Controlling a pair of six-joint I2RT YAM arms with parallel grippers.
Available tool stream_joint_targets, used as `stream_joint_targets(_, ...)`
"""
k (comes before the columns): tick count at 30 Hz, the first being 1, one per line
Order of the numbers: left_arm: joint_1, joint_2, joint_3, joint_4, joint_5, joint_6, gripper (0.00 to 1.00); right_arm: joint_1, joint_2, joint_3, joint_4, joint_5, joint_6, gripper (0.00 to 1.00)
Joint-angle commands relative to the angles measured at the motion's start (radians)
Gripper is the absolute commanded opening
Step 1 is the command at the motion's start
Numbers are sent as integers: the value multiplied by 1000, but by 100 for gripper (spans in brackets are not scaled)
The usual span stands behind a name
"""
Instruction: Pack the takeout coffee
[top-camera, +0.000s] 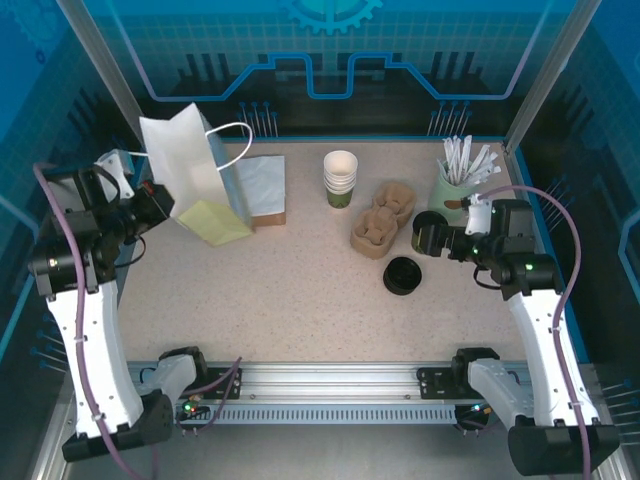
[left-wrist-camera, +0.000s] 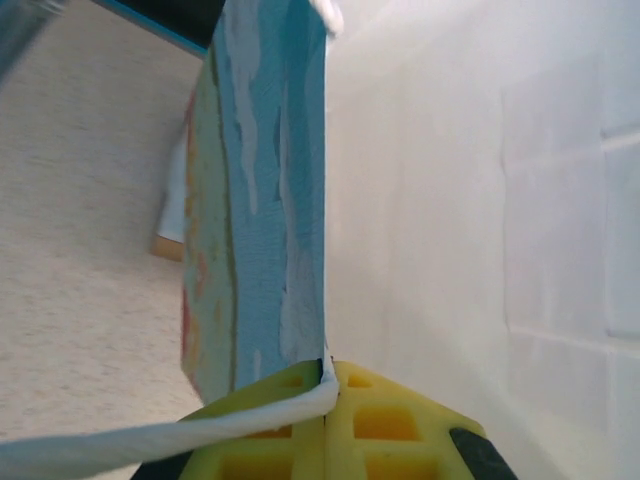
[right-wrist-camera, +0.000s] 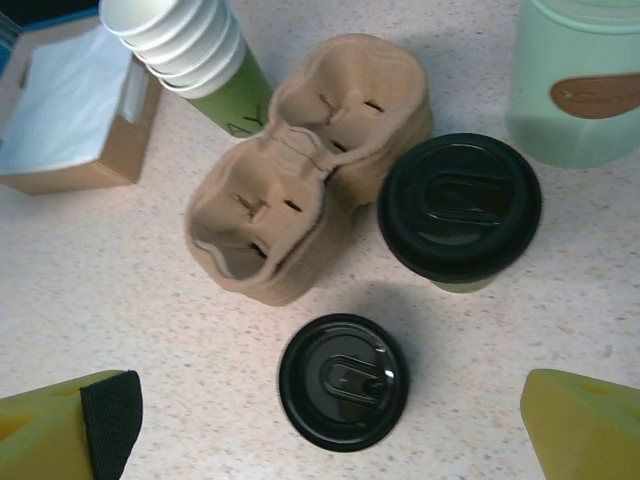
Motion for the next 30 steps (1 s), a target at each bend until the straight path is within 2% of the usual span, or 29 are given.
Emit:
stream_joint_targets(1, -76, -44, -61, 36, 137, -100, 0, -10, 11, 31, 34, -108, 105, 97)
stream_joint_targets(5, -218, -58, -109, 76, 132, -158, 0, -7, 29, 25, 75, -155, 199, 93)
stream_joint_targets(10, -369, -41, -158, 129, 112, -196, 0, 8, 63, 39, 74, -165, 238, 89)
stream_joint_targets(18, -577, 5, -243, 219, -6, -243, 0, 38, 104, 47, 68, -162, 276, 85)
stream_joint_targets(24, -675, 43, -298, 276, -107, -275, 0, 68, 132, 47, 84, -163, 298, 83)
stream_joint_targets(30, -723, 82, -340, 311, -164, -294, 0, 106, 164, 42, 103, -157, 311, 82)
